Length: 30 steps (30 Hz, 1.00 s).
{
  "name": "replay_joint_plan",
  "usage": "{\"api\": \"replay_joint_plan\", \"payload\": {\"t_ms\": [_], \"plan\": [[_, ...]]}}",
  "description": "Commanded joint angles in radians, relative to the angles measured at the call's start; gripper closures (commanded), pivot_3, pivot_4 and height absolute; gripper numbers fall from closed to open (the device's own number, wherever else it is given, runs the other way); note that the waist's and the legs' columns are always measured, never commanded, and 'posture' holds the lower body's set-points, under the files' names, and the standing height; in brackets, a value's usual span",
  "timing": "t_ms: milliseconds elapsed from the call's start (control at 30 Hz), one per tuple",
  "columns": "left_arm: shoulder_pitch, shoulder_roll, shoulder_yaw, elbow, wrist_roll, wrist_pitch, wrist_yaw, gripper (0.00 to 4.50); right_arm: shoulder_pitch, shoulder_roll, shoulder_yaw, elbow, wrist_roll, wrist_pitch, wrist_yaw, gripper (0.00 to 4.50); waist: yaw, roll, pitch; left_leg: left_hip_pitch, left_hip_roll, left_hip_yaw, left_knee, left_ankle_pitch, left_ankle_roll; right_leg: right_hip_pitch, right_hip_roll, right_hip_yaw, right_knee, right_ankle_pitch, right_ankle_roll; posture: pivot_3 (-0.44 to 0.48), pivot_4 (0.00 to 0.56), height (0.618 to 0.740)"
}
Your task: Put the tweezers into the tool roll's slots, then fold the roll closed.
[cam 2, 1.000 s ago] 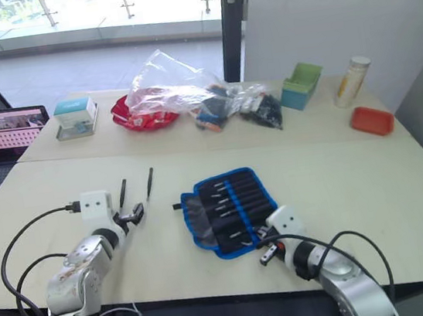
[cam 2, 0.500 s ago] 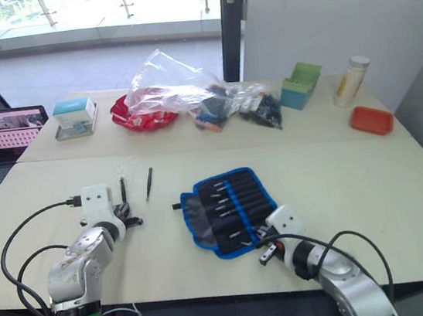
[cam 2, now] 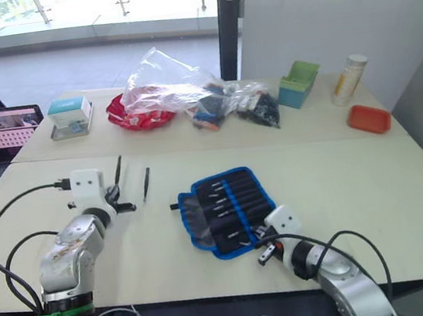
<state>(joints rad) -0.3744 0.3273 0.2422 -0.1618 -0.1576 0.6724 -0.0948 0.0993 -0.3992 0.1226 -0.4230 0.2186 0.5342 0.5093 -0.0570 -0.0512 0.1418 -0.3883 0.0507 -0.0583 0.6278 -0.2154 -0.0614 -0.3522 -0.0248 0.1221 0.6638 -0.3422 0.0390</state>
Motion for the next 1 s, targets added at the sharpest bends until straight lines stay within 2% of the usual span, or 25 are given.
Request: {"api": "replay_joint_plan", "payload": {"t_ms": [33, 133, 267, 367, 600, 733, 1000], "plan": [[-0.030, 0.047, -0.020, -0.055, -0.008, -0.100, -0.081, 4.45, 0.041, 0.002, 0.041, 0.055, -0.013, 0.042, -0.009, 4.50, 0.000, 0.000, 0.000, 0.000, 0.000, 0.000, 0.000, 0.000, 0.000, 0.000, 0.000, 0.000, 0.000, 0.000, 0.000, 0.000, 0.150, 0.723], [-0.067, 0.100, -0.094, -0.084, -0.068, -0.094, -0.237, 4.45, 0.047, 0.002, 0.040, 0.045, -0.011, 0.048, -0.014, 4.50, 0.004, 0.000, 0.002, -0.001, 0.000, 0.000, 0.000, 0.000, 0.000, 0.000, 0.000, 0.000, -0.001, 0.000, 0.000, 0.000, 0.150, 0.723], [-0.192, 0.160, -0.199, -0.100, -0.195, 0.077, -0.445, 4.45, 0.050, -0.004, 0.047, 0.041, -0.012, 0.054, -0.015, 4.50, 0.007, 0.000, 0.004, -0.001, 0.000, 0.000, 0.000, 0.000, 0.000, 0.000, 0.000, -0.001, -0.001, 0.000, 0.000, 0.000, 0.150, 0.723], [-0.286, 0.189, -0.256, -0.112, -0.272, 0.217, -0.524, 4.45, 0.046, -0.008, 0.045, 0.042, -0.011, 0.056, -0.013, 4.50, 0.001, 0.001, 0.006, -0.001, 0.000, 0.000, 0.000, 0.000, 0.000, 0.000, 0.000, -0.001, -0.001, 0.000, 0.000, 0.000, 0.150, 0.723], [-0.387, 0.383, -0.515, -0.197, -0.385, 0.480, -0.791, 4.45, 0.056, -0.006, 0.043, 0.024, -0.013, 0.062, -0.029, 4.50, -0.013, 0.007, 0.010, -0.002, 0.000, 0.000, -0.002, 0.000, 0.000, -0.002, 0.001, 0.000, -0.001, -0.001, 0.002, 0.000, 0.150, 0.723], [-0.410, 0.461, -0.654, -0.197, -0.306, 0.430, -0.843, 4.45, 0.066, -0.001, 0.044, 0.015, -0.012, 0.063, -0.042, 4.50, -0.009, 0.007, 0.012, -0.003, 0.000, 0.000, -0.001, 0.000, 0.000, -0.003, 0.000, 0.000, -0.002, -0.002, 0.003, 0.000, 0.150, 0.723], [-0.462, 0.441, -0.756, -0.157, -0.243, 0.430, -0.856, 4.45, 0.087, 0.013, 0.043, -0.001, -0.012, 0.061, -0.072, 4.50, -0.004, 0.007, 0.013, -0.005, 0.000, 0.000, -0.001, 0.000, 0.000, -0.003, 0.001, 0.000, -0.002, -0.002, 0.004, 0.000, 0.150, 0.723]]}}
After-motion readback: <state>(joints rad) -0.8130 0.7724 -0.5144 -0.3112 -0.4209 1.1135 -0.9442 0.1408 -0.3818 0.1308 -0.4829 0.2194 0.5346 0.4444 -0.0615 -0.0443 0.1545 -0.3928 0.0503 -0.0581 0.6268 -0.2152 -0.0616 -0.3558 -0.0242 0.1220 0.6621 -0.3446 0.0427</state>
